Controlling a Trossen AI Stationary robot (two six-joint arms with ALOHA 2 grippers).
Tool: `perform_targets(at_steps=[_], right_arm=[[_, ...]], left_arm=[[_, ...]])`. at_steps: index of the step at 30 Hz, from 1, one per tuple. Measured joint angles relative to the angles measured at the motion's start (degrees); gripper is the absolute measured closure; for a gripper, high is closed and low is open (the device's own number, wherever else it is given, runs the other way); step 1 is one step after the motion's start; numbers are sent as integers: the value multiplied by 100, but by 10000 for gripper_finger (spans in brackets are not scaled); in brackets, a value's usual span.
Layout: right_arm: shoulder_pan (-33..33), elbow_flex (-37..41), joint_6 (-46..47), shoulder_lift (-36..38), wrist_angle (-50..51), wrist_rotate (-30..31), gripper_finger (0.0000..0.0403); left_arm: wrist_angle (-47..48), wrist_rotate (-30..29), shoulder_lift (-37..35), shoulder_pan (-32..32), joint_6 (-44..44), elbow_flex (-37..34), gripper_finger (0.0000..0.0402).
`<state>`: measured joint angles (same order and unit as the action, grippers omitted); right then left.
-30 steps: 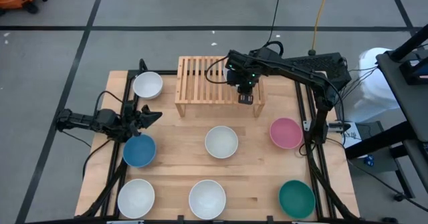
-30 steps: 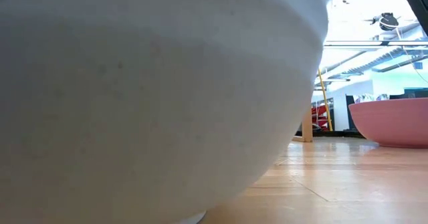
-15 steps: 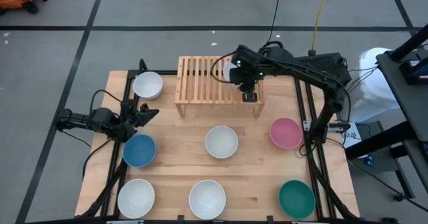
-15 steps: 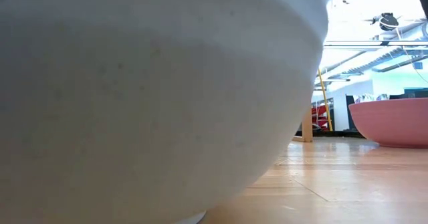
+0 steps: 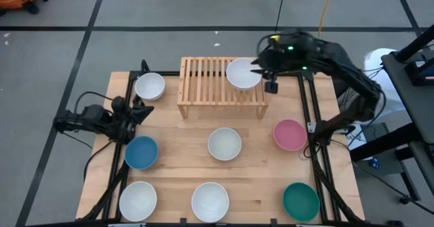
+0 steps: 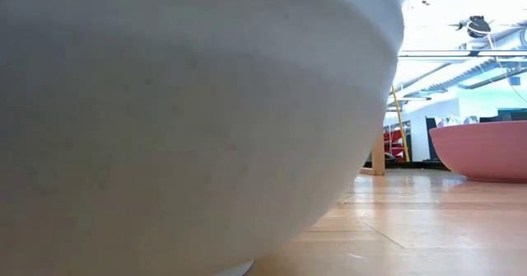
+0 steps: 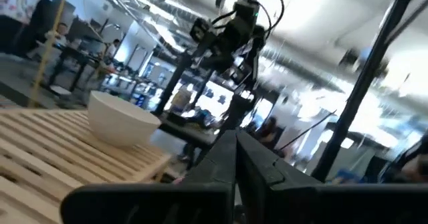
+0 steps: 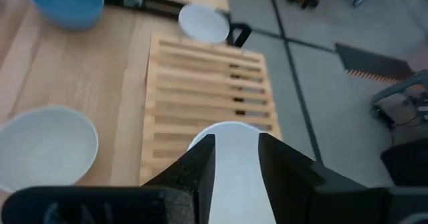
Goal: Place and stack bowls onto a shelf
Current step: Put the white bowl on the shelf
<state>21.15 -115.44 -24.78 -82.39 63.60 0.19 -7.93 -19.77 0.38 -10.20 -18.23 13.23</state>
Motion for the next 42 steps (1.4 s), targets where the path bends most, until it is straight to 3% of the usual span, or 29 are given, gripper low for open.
perform_targets(at_steps=[4,7,13,22,31,35,42], right_arm=[[0,-4,345,324,-51,0,293],[0,-4,408,519,-42,-2,293],[0,-4,585,763,-62,-2,293],[0,-4,621,804,-166,-4,293],[0,-2,120,900,-406,-4,293],[0,-2,112,998,-474,-4,293],[0,-4,5,1345,-690,-28,293]], left_arm=[[1727,-252,203,0,89,965,395],[2520,-346,538,0,265,1663,395],[2641,-579,1137,0,-168,2715,378],[2916,-575,1685,0,-334,3604,304],[2836,-446,2637,-2,830,4289,275],[3403,-380,3183,-2,948,4819,275],[5385,-340,4303,-2,913,5658,275]])
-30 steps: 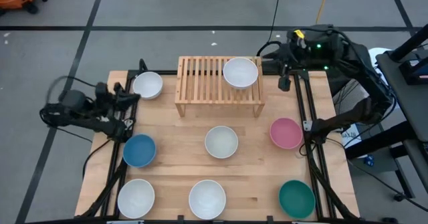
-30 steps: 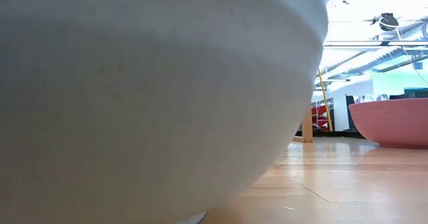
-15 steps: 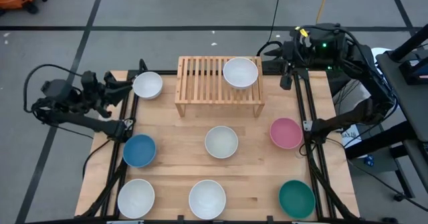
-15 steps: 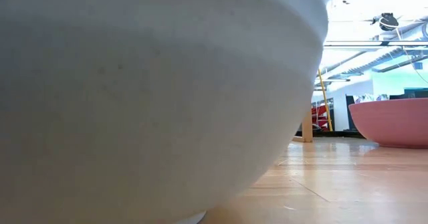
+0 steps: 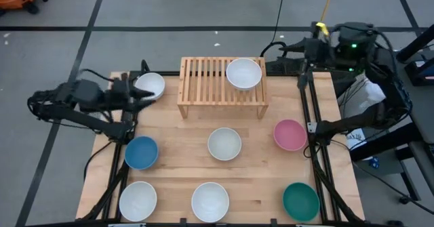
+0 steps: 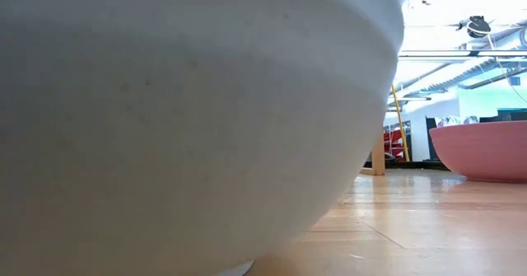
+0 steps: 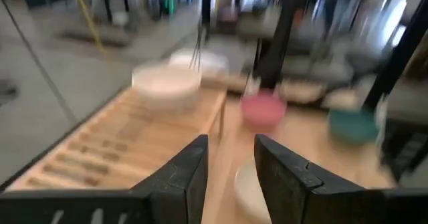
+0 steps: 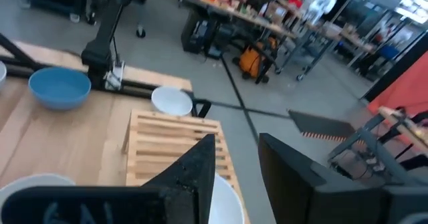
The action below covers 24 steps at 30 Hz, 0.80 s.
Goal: Place and stack bowls onto a shelf
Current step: Put the white bowl on the shelf
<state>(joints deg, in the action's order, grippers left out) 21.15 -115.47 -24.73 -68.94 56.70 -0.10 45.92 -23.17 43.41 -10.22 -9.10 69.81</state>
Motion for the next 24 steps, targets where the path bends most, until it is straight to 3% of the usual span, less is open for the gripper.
perform_targets(at_steps=[11,24], right_arm=[[0,-1,311,565,-117,-2,293],[2,-1,519,864,-21,-4,293]], left_arm=[[353,1058,1339,0,582,91,275],[351,1687,2686,2,1954,89,275]])
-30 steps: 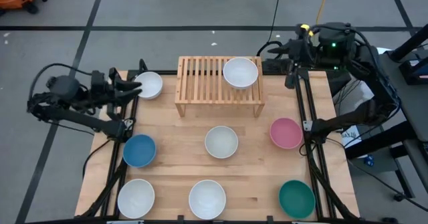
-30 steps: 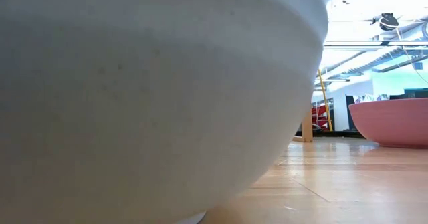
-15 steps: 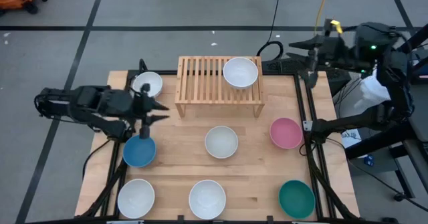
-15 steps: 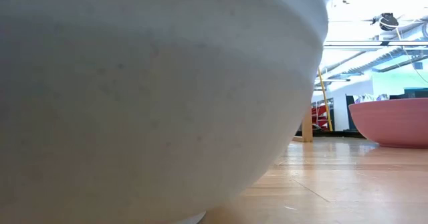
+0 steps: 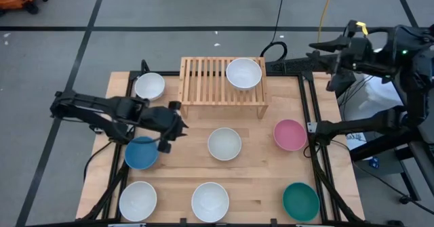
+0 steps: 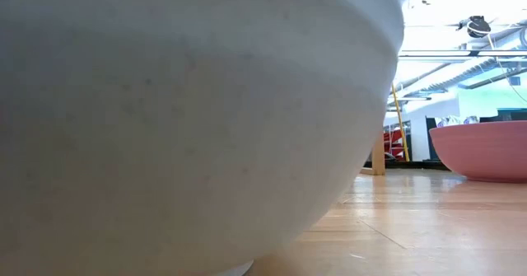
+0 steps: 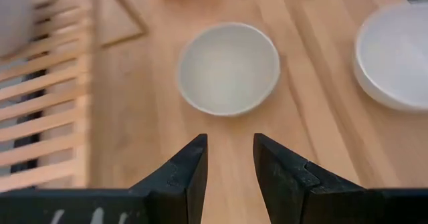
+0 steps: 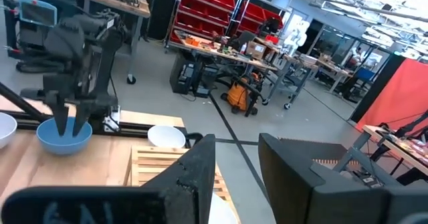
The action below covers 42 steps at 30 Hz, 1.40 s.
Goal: Place and stack bowls onto a shelf
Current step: Put the white bowl on the shelf
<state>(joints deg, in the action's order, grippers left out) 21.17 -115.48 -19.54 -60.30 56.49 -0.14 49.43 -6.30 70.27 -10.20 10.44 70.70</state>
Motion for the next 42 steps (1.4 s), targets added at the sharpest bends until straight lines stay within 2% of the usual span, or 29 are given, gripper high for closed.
perform_targets(at_steps=[7,13,16,24,28,42], right_arm=[[0,0,523,151,2,-3,293],[0,0,661,323,26,-17,293],[0,0,679,391,57,-19,293],[0,0,670,505,300,-282,293],[0,0,670,507,317,-474,293],[0,0,646,507,313,-468,293]], left_arm=[[-103,214,649,0,294,0,275],[-1145,287,1314,0,115,0,275],[-1361,378,1592,0,145,0,275],[-1547,399,2286,-11,197,-4,275],[-1683,649,2534,-13,282,-4,275],[-1504,783,3032,-197,692,-14,275]])
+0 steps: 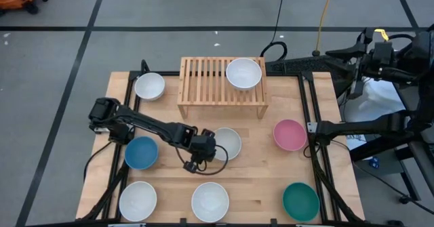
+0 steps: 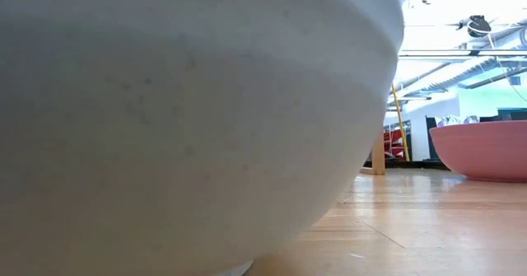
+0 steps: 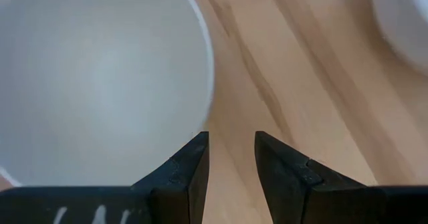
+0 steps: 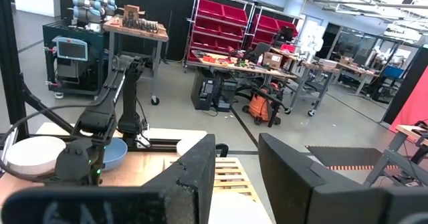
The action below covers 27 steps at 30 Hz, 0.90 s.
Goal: Place and stack bowls onto a shelf
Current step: Put the white bowl on the shelf
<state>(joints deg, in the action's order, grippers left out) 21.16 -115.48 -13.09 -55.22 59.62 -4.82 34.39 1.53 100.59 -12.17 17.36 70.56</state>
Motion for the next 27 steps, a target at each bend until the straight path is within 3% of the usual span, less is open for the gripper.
perform_targets(at_steps=[9,21,27], right_arm=[[0,0,-1,0,2,2,293],[0,0,-24,0,50,2,293],[0,0,-17,0,96,2,293]], left_arm=[[-65,-93,-120,-51,-14,99,275],[225,-471,-181,-190,2667,287,275],[223,-469,-180,-44,2848,285,275]])
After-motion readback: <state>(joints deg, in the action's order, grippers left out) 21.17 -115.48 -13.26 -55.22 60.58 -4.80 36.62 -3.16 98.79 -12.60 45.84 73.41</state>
